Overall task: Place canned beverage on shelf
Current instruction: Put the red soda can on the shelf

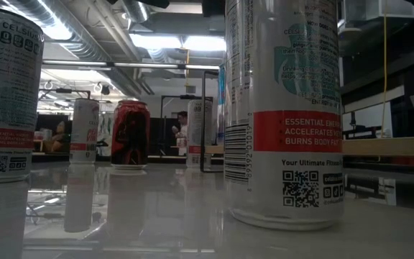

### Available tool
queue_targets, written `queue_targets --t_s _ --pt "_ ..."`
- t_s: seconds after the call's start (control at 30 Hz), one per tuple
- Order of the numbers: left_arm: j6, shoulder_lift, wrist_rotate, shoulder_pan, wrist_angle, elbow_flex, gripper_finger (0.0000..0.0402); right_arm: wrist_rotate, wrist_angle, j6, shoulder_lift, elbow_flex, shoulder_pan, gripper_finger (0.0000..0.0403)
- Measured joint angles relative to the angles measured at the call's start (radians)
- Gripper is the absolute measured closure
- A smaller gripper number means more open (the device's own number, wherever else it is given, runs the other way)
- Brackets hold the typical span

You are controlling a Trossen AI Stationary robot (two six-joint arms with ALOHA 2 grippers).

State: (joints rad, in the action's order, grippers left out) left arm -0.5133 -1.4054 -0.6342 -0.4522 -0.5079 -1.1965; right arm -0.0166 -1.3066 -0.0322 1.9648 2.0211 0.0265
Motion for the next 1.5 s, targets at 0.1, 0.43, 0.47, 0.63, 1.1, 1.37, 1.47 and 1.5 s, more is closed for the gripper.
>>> queue_targets --t_s 0.1,0.43,0.47,0.63,1.1,1.37,1.47,1.5 --pt "0.000 0.000 0.000 0.000 0.000 0.000 0.0130 0.000 -0.043 0.000 -0.002 0.082 0.000 0.0063" --pt "0.001 0.000 -0.040 0.000 0.003 0.000 0.0130 0.001 -0.125 0.015 -0.037 0.318 -0.001 0.0063" --pt "0.001 0.000 -0.046 0.000 0.004 0.000 0.0130 0.000 -0.122 0.027 -0.058 0.304 -0.001 0.0063" --pt "0.003 0.000 -0.055 0.006 0.004 0.000 0.0130 -0.052 -0.172 0.091 -0.148 0.299 -0.001 0.0063" --pt "0.000 0.000 0.198 0.148 -0.010 0.000 0.0130 -0.289 -0.263 0.187 -0.380 0.252 -0.001 0.0063" --pt "0.015 0.000 0.404 0.252 -0.038 0.000 0.0130 -0.367 -0.243 0.246 -0.565 -0.035 0.000 0.0063" --pt "0.054 0.000 0.422 0.276 -0.038 0.000 0.0130 -0.368 -0.183 0.262 -0.646 -0.173 0.000 0.0063" --pt "0.073 0.000 0.415 0.283 -0.038 0.000 0.0130 -0.365 -0.152 0.263 -0.677 -0.222 0.000 0.0063"
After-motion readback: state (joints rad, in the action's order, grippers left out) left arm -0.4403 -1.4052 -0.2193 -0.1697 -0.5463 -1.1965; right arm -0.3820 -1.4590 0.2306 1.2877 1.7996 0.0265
